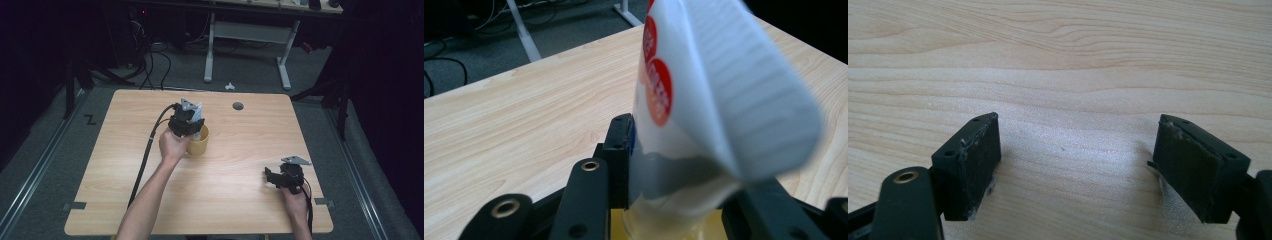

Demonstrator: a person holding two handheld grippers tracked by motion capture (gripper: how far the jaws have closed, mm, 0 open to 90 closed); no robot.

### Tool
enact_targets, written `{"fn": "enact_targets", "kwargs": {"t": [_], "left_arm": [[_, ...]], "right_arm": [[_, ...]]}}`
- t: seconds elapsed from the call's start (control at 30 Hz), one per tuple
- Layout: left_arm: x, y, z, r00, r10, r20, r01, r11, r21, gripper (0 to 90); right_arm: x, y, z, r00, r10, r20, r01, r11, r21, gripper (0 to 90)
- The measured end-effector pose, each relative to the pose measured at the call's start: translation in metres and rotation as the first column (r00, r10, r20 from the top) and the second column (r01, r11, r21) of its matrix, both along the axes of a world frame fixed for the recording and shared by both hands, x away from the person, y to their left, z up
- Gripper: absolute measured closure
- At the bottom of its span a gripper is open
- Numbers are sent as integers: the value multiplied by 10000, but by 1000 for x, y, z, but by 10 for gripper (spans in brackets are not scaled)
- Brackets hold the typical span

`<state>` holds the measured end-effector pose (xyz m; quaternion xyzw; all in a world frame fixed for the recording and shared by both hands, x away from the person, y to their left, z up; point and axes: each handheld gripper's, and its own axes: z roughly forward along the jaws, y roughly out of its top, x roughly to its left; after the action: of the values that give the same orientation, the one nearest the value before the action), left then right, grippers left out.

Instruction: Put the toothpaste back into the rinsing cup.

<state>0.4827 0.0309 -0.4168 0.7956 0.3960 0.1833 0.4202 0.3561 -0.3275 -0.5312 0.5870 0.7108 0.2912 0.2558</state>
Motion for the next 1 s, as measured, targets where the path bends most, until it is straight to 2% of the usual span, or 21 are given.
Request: {"fn": "enact_targets", "kwargs": {"t": [0.2, 0.4, 0.83, 1.0], "left_arm": [[1, 0, -7, 9999, 142, -92, -142, 9999, -9, 660], [1, -3, -13, 9998, 140, -145, -136, 9996, 241, 658], [1, -5, -19, 9995, 111, -285, -100, 9992, 383, 656], [1, -7, -25, 9993, 44, -373, -13, 9967, 807, 655]], "right_arm": [[0, 0, 0, 10000, -1, -3, 1, 10000, 2, 194], [0, 0, 0, 10000, -8, -7, 8, 10000, 11, 194], [0, 0, 0, 10000, -14, -11, 14, 10000, 18, 194], [0, 0, 0, 10000, -17, -9, 17, 10000, 17, 194]]}}
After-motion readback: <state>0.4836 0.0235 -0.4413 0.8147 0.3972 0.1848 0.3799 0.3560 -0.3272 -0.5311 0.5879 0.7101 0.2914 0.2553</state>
